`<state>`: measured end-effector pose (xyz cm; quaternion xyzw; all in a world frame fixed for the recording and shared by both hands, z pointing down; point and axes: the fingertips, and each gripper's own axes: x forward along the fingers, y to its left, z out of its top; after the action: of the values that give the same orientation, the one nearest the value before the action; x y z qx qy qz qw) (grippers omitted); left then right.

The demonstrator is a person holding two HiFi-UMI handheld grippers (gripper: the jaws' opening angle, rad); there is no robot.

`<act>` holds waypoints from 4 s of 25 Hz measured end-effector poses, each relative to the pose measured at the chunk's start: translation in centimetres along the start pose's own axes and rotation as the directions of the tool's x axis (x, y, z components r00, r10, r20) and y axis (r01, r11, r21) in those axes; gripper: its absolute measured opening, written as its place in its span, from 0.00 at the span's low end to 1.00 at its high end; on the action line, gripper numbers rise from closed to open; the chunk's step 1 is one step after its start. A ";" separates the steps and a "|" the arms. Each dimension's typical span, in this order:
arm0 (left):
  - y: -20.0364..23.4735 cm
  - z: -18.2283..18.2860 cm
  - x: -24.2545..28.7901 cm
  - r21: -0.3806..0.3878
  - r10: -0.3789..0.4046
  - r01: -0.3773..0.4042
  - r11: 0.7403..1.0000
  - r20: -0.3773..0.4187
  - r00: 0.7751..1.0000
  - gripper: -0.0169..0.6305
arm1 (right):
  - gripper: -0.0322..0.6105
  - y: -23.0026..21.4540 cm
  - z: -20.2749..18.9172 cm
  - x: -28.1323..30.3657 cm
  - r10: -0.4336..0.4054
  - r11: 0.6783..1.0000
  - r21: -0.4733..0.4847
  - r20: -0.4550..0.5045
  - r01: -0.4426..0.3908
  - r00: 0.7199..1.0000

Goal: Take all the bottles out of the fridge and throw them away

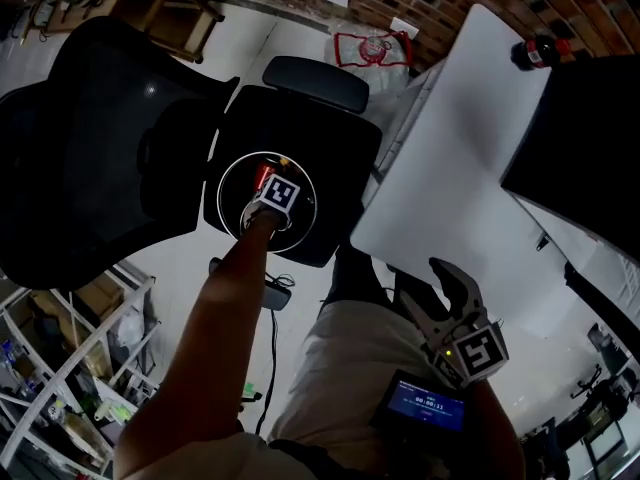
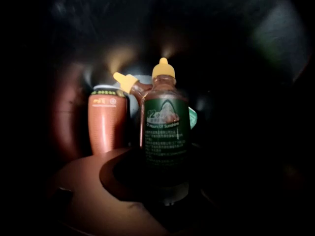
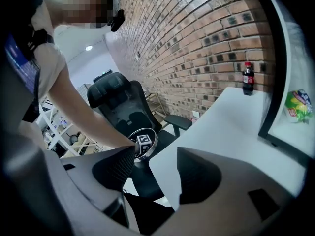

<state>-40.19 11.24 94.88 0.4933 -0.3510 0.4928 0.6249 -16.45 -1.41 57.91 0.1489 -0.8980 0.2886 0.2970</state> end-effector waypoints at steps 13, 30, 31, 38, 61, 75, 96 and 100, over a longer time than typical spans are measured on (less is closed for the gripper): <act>2.2 1.8 -5.5 -0.132 0.104 -0.081 0.988 0.179 0.978 0.48 | 0.48 -1.5 0.9 -1.5 -0.065 0.998 0.020 0.095 0.063 0.993; -15.3 0.5 -31.5 0.030 0.005 -0.090 0.996 0.930 0.368 0.16 | 0.41 -2.8 4.5 -6.1 -0.023 0.999 -0.018 0.340 0.031 0.940; -17.2 0.6 -32.5 0.071 -0.039 -0.085 0.994 0.942 0.332 0.12 | 0.41 -2.8 4.6 -6.4 -0.018 0.999 -0.020 0.352 0.027 0.936; -28.6 2.3 -38.3 0.314 -0.283 -0.144 0.938 0.938 0.200 0.03 | 0.38 -4.3 6.1 -10.9 -0.027 1.000 0.006 0.456 0.028 0.890; -58.3 8.1 -39.5 0.729 -0.667 -0.216 0.649 0.682 0.300 0.03 | 0.36 -13.1 1.5 -30.1 -0.276 0.960 0.148 0.647 0.238 0.711; -66.8 9.4 -39.0 0.780 -0.722 -0.252 0.573 0.626 0.295 0.03 | 0.36 -17.0 -2.0 -36.9 -0.361 0.931 0.218 0.678 0.294 0.641; -66.0 15.2 -42.4 0.583 -0.554 -0.350 0.733 0.811 0.190 0.40 | 0.36 -18.9 -2.8 -37.2 -0.323 0.946 0.216 0.692 0.241 0.646; -66.0 19.1 -46.8 0.491 -0.491 -0.392 0.778 0.864 0.108 0.47 | 0.36 -19.4 -3.0 -37.8 -0.320 0.947 0.216 0.698 0.238 0.641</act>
<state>11.71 -21.53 38.85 0.8774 -0.4692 0.0928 0.0375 22.84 -11.30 44.82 0.4025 -0.8913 0.2029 -0.0492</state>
